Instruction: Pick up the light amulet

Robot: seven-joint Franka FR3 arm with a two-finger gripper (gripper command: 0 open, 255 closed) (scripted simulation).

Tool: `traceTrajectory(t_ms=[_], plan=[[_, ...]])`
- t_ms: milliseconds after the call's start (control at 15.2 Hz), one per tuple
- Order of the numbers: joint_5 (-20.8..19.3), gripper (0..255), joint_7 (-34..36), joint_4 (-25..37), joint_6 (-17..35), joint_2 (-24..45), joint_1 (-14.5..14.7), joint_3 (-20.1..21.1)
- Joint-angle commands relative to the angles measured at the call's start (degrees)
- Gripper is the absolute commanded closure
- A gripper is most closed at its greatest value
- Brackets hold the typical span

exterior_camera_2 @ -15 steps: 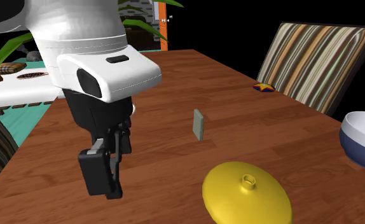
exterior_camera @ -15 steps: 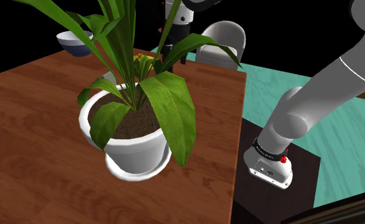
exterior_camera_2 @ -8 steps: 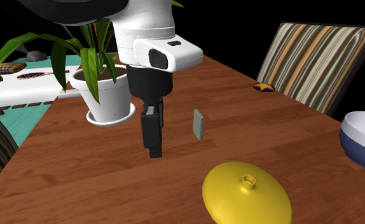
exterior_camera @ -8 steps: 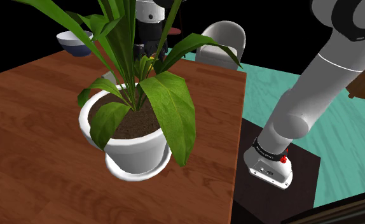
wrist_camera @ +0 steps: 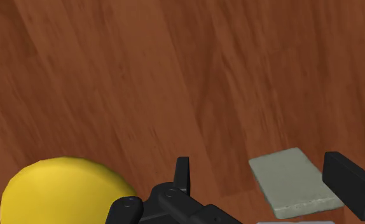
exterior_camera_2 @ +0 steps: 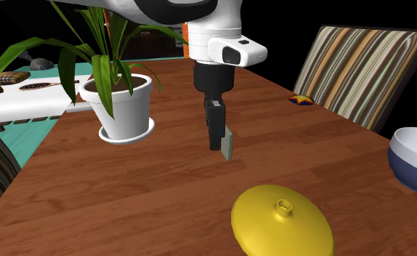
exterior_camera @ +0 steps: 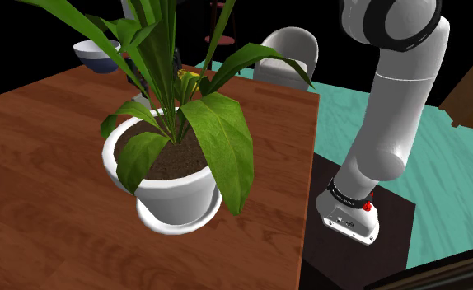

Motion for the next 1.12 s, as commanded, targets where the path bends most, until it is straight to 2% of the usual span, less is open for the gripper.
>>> traceTrajectory(t_ms=[0, 132, 198, 660, 792, 858, 1056], plan=[[-2.27, 0, 2.55, 7.86, -2.61, 5.72, 2.35, 0.40], [-4.57, 0, 4.44, 16.90, -5.77, 11.97, 5.29, 0.31], [-4.77, 0, 4.59, 17.94, -6.14, 12.64, 5.70, 0.19], [-4.25, 0, 4.67, 9.85, 0.52, 11.22, 4.48, 0.11], [-4.25, 0, 4.67, 9.84, 0.53, 11.21, 4.48, 0.11], [-4.24, 255, 4.62, 9.84, 0.51, 11.19, 4.45, 0.11], [-4.26, 255, 4.64, 9.88, 0.51, 11.24, 4.47, 0.10]])
